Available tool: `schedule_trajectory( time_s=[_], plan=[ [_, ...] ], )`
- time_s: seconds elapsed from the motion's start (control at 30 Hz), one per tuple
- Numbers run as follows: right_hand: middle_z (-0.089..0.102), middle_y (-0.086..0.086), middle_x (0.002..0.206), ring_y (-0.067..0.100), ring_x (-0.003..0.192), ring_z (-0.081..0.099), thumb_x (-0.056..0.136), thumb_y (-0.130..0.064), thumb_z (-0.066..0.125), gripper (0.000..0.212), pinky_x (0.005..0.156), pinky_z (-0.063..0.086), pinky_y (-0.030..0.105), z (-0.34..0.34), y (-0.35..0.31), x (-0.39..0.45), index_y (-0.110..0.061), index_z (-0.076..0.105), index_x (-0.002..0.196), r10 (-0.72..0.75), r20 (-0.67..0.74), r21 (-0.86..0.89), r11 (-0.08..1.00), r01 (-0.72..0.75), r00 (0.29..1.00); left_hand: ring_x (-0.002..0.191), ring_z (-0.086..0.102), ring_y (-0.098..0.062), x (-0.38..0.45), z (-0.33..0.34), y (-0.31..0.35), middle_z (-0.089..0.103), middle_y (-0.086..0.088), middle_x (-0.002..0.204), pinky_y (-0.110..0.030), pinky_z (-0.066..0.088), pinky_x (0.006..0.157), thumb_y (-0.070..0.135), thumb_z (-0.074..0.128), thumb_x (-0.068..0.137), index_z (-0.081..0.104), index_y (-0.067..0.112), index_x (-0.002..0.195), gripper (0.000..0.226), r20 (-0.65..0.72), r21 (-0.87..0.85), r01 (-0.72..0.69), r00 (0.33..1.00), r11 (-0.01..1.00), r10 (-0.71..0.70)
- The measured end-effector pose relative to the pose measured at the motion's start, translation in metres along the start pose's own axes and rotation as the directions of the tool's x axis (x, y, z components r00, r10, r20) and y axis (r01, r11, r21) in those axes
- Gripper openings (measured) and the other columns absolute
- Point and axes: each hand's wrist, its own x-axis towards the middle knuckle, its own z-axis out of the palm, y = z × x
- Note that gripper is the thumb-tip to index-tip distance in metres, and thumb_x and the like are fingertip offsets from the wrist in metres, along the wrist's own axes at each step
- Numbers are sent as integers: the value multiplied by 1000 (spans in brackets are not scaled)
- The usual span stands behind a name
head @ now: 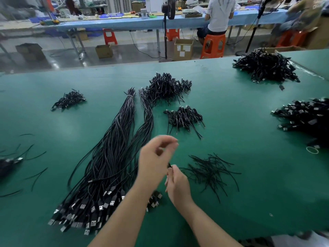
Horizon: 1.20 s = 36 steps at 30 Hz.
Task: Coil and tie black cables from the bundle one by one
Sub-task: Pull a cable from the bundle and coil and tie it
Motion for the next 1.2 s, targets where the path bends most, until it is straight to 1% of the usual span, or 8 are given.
schedule_trajectory(
  time_s=[0.07, 0.13, 0.3, 0.43, 0.6, 0.77, 0.9, 1.2],
  plan=[
    [57, 19, 68, 20, 54, 48, 108, -23, 36, 34, 55, 43, 45, 0, -1, 1, -5, 48, 82, 6, 8, -20, 1000, -6, 1000, 63, 56, -6, 4, -24, -10, 68, 6, 78, -19, 48, 56, 19, 75, 85, 77, 28, 91, 11, -95, -403, 237, 950, 884, -297],
    [58, 14, 67, 18, 54, 51, 108, -28, 35, 36, 55, 46, 41, -2, -2, 0, -7, 49, 83, 7, 20, -35, 999, -6, 1000, 58, 52, -7, 4, -41, -27, 66, 0, 75, -18, 43, 49, 12, 74, 85, 78, 17, 94, 11, -147, -583, 339, 850, 738, -506],
    [58, 4, 67, 13, 55, 53, 108, -24, 36, 31, 58, 49, 39, -2, -4, -1, -18, 48, 80, -27, 35, -109, 994, 31, 999, 67, 62, -13, -10, -41, -68, 71, -6, 82, -23, 54, 58, 1, 65, 93, 76, 9, 99, 14, -176, -396, 627, 666, 671, -725],
    [52, -2, 64, 11, 56, 46, 107, -21, 39, 30, 55, 39, 29, 0, 0, 0, -17, 47, 79, -62, 35, -153, 986, 67, 997, 82, 71, -15, -19, -23, -74, 77, -2, 86, -19, 54, 61, 1, 60, 96, 77, 17, 94, 23, -140, -180, 662, 715, 728, -685],
    [42, -10, 58, 5, 49, 36, 106, -18, 42, 38, 49, 30, 20, 1, 4, 2, -25, 38, 70, -98, 53, -195, 975, 107, 994, 70, 69, -9, -24, -10, -67, 77, 4, 79, -18, 55, 63, 5, 62, 96, 78, 19, 95, 21, -21, -19, 627, 778, 779, -628],
    [42, -11, 59, 5, 49, 35, 106, -18, 43, 38, 50, 31, 20, 3, 5, 3, -27, 36, 69, -114, 82, -222, 966, 130, 990, 92, 67, 4, -24, -17, -65, 78, 14, 90, -18, 50, 80, 9, 64, 96, 79, 26, 99, 23, 88, -20, 628, 776, 778, -625],
    [43, -10, 60, 6, 51, 33, 106, -20, 43, 35, 50, 28, 23, 2, 7, 3, -22, 40, 71, -115, 103, -239, 961, 137, 988, 96, 68, 2, -26, -20, -63, 78, 11, 91, -13, 46, 77, 7, 64, 96, 80, 21, 101, 22, 113, 7, 615, 783, 789, -611],
    [45, -11, 58, 4, 49, 39, 105, -19, 47, 39, 49, 30, 20, 0, 2, 4, -27, 42, 67, -87, 86, -183, 978, 102, 992, 54, 54, 8, -27, -28, -60, 73, 13, 73, -14, 44, 59, 16, 66, 96, 79, 22, 96, 14, 165, 88, 574, 798, 814, -580]
  ],
)
